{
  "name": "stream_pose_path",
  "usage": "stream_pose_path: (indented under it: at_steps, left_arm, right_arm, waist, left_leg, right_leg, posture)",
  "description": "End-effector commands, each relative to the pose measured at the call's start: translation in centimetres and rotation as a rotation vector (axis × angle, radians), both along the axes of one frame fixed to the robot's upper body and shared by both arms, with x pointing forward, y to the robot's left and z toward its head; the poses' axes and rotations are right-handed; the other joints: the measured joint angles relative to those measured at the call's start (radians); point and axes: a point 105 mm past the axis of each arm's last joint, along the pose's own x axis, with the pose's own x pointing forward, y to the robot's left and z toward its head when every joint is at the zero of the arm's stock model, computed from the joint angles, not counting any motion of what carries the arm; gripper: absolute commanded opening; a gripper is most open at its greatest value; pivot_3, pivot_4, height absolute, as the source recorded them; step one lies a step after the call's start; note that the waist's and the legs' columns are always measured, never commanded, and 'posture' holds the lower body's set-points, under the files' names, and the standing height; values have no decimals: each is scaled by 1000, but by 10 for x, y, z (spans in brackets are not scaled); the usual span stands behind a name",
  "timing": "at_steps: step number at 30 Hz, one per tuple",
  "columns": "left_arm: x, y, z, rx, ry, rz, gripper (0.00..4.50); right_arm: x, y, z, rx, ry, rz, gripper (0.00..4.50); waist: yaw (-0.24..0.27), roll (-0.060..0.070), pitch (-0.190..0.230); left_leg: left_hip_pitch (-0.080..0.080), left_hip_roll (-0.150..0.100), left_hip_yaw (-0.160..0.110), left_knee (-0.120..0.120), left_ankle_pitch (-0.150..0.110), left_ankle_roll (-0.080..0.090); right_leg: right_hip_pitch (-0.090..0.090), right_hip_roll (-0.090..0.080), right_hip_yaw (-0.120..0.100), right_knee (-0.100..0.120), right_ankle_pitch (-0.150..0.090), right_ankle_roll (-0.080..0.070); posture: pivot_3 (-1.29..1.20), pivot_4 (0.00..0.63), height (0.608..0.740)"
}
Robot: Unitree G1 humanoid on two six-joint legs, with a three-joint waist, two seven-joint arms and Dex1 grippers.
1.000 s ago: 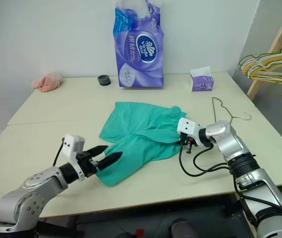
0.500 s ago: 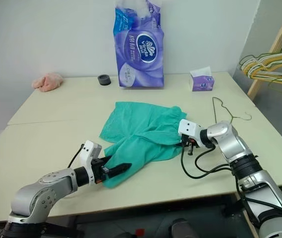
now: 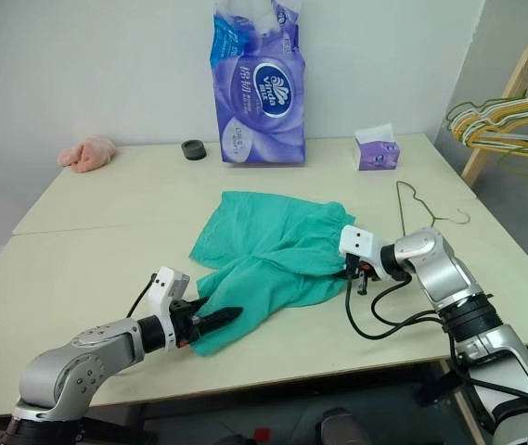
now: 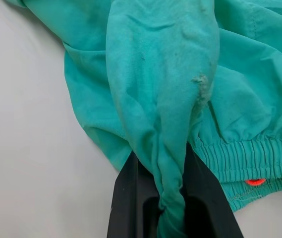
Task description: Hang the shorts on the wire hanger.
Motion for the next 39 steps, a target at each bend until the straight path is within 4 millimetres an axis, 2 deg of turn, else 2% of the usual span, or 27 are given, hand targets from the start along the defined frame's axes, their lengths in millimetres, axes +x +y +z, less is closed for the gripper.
stream_pose_path:
  at_steps: [1,4,7,13,15,17,18,20,21,23,24,25,26,27,28,29,31,33,34,35,37,38,39]
  left_arm:
    - [-2,-4,11,-24,-40,-32,2068]
    - [-6,-4,18,-3,-78,-76,1120]
    - [-14,7,34,102,-145,-171,130]
    - [-51,24,76,325,-199,-470,43]
    - [-62,24,89,334,-176,-566,43]
    - [-65,23,100,338,-155,-672,43]
    - [-56,25,103,359,-168,-686,43]
    - [-7,33,105,433,-271,-601,43]
    - [11,35,106,462,-304,-569,43]
    - [89,53,119,619,-459,-315,43]
    - [130,67,138,722,-554,-129,43]
    - [161,81,166,836,-654,48,43]
    - [178,93,201,897,-747,217,43]
    - [185,103,236,904,-824,358,43]
    - [184,111,273,905,-909,486,43]
    - [175,119,318,920,-1021,607,43]
    - [142,124,400,997,-1273,781,43]
    - [106,113,455,1149,-1515,825,43]
    - [94,104,470,1236,-1606,804,43]
    - [88,96,475,1310,-1669,744,43]
    - [88,89,470,1364,-1697,639,43]
    - [98,89,453,1357,-1637,542,43]
    - [115,91,420,1360,-1533,393,43]
  right_arm:
    - [-1,1,17,43,-30,17,0]
    - [-8,0,21,50,-21,40,0]
    - [-27,-6,29,36,14,114,0]
    - [-85,-13,50,19,173,285,0]
    - [-97,-12,54,16,220,317,0]
    - [-99,-10,58,16,277,335,0]
    - [-91,-7,59,20,288,325,0]
    - [-44,4,62,31,209,232,0]
    - [-28,8,62,27,177,201,0]
    - [39,19,79,1,-60,41,0]
    - [69,27,95,-43,-227,-21,0]
    - [89,38,117,-74,-384,-54,0]
    - [102,50,141,-85,-525,-73,0]
    - [108,63,164,-87,-650,-79,0]
    - [110,75,191,-74,-779,-82,0]
    - [108,88,226,-10,-914,-102,0]
    - [93,105,291,153,-1127,-129,0]
    - [73,109,336,297,-1275,-130,0]
    - [65,107,351,352,-1326,-129,0]
    - [60,104,356,391,-1349,-112,0]
    - [57,100,354,436,-1350,-80,0]
    - [60,98,343,433,-1318,-56,0]
    - [65,97,320,402,-1272,-9,0]
  waist:
    - [0,0,0]
    - [0,0,0]
    - [0,0,1]
    - [1,3,8]
    - [1,0,13]
    - [2,0,14]
    - [1,1,15]
    - [-1,3,19]
    - [-2,3,20]
    - [-1,3,19]
    - [0,1,20]
    - [0,-1,20]
    - [-3,-2,19]
    - [-8,-3,19]
    - [-18,-6,17]
    - [-32,-8,16]
    - [-59,-8,15]
    - [-74,-9,15]
    - [-79,-9,15]
    - [-81,-9,15]
    - [-76,-2,6]
    - [-71,2,3]
    - [-63,8,-4]
  left_leg:
    - [0,0,0,0,0,0]
    - [0,0,0,0,0,0]
    - [-1,0,-1,0,0,0]
    - [-2,1,0,-2,0,-1]
    - [-1,1,0,-2,-1,-1]
    - [-1,2,0,-1,-1,-1]
    - [0,2,0,-1,0,-1]
    - [3,0,0,0,0,-1]
    - [9,-3,1,0,0,-1]
    - [12,-5,1,-1,0,0]
    - [17,-7,1,2,1,1]
    - [15,-6,0,1,1,1]
    - [9,-5,-2,2,3,2]
    - [-3,-3,-3,2,6,-2]
    - [-18,-1,-4,2,9,-7]
    - [-33,0,-3,2,15,-19]
    - [-56,-2,1,0,18,-25]
    - [-72,-5,2,-1,16,-29]
    - [-73,-7,2,-2,16,-29]
    - [-72,-7,0,-3,16,-29]
    - [-69,-8,-3,-3,15,-29]
    - [-68,-8,-3,-3,15,-28]
    - [-67,-7,-2,-4,14,-26]
  right_leg:
    - [0,0,0,0,0,0]
    - [0,0,0,0,0,0]
    - [-1,0,-1,0,0,0]
    - [-3,-1,-1,0,-3,0]
    - [-3,-1,-1,0,-3,0]
    - [-3,-1,-1,0,-4,0]
    - [-3,-1,-1,1,-4,-1]
    - [-4,0,-1,0,-4,-2]
    - [-1,1,-1,-1,-3,-5]
    - [6,4,0,-1,0,-3]
    - [8,6,0,0,4,1]
    - [6,7,0,-1,5,1]
    - [5,7,1,1,6,1]
    - [-8,8,2,2,11,-2]
    - [-23,7,2,2,15,-1]
    - [-41,1,2,7,15,-1]
    - [-72,-7,2,19,13,2]
    - [-98,-13,-3,33,13,3]
    - [-102,-16,-5,37,13,3]
    - [-102,-17,-6,37,13,3]
    - [-100,-18,-12,37,13,3]
    - [-98,-19,-17,37,13,3]
    - [-97,-19,-19,37,12,4]
  posture:
    - [-190,44,740]
    - [-190,44,740]
    - [-188,41,740]
    - [-181,46,740]
    - [-170,46,740]
    - [-158,40,740]
    - [-158,38,740]
    - [-159,33,740]
    - [-160,29,740]
    - [-167,25,740]
    - [-171,21,740]
    - [-177,17,740]
    - [-184,11,740]
    - [-187,9,740]
    - [-184,8,740]
    - [-184,8,740]
    - [-174,5,740]
    - [-167,8,740]
    - [-164,9,740]
    - [-157,12,740]
    - [-146,12,740]
    - [-142,14,740]
    - [-142,14,740]
